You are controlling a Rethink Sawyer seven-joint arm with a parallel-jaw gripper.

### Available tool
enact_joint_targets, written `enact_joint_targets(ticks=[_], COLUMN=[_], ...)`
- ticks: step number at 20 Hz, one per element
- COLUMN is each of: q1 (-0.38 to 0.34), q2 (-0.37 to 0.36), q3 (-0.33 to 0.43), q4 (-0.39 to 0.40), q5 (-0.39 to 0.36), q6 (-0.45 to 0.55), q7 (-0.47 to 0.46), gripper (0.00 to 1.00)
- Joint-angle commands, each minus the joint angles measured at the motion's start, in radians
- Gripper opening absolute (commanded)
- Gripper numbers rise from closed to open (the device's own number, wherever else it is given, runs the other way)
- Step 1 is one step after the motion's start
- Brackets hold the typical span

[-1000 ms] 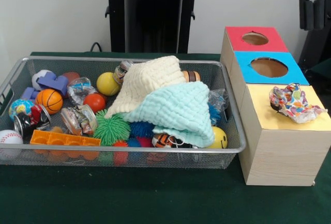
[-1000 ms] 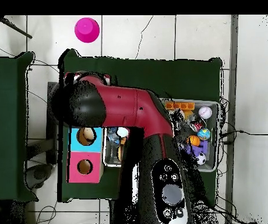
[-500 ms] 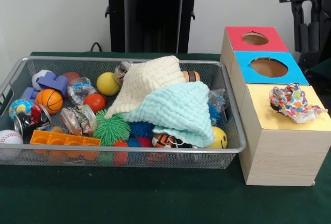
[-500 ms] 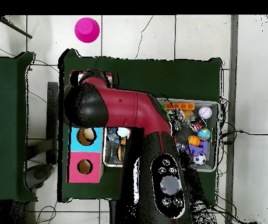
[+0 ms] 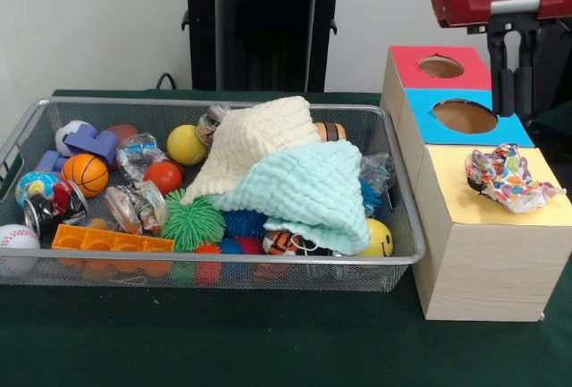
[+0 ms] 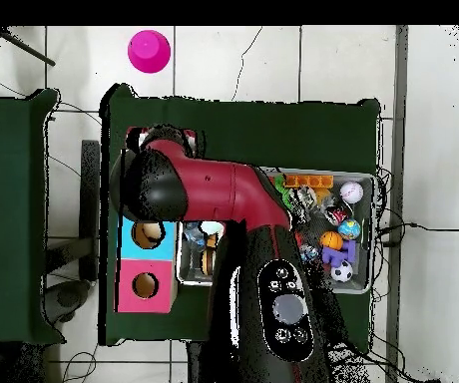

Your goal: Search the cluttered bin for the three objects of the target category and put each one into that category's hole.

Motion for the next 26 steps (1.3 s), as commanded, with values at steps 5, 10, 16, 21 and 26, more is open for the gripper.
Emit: enact_joint_targets(ticks=[5, 10, 16, 21, 26], q1=[0.0, 0.014, 0.013, 0.01, 0.002], q2=[0.067, 0.068, 0.067, 0.065, 0.063], q3=[-0.015, -0.025, -0.015, -0.006, 0.016], q4=[0.104, 0.112, 0.126, 0.137, 0.155], q5=[-0.059, -0.025, 0.0, 0.024, 0.051], q6=[-0.066, -0.066, -0.074, -0.073, -0.089], q7=[0.135, 0.183, 0.2, 0.218, 0.227], gripper=[0.0, 0.0, 0.0, 0.0, 0.0])
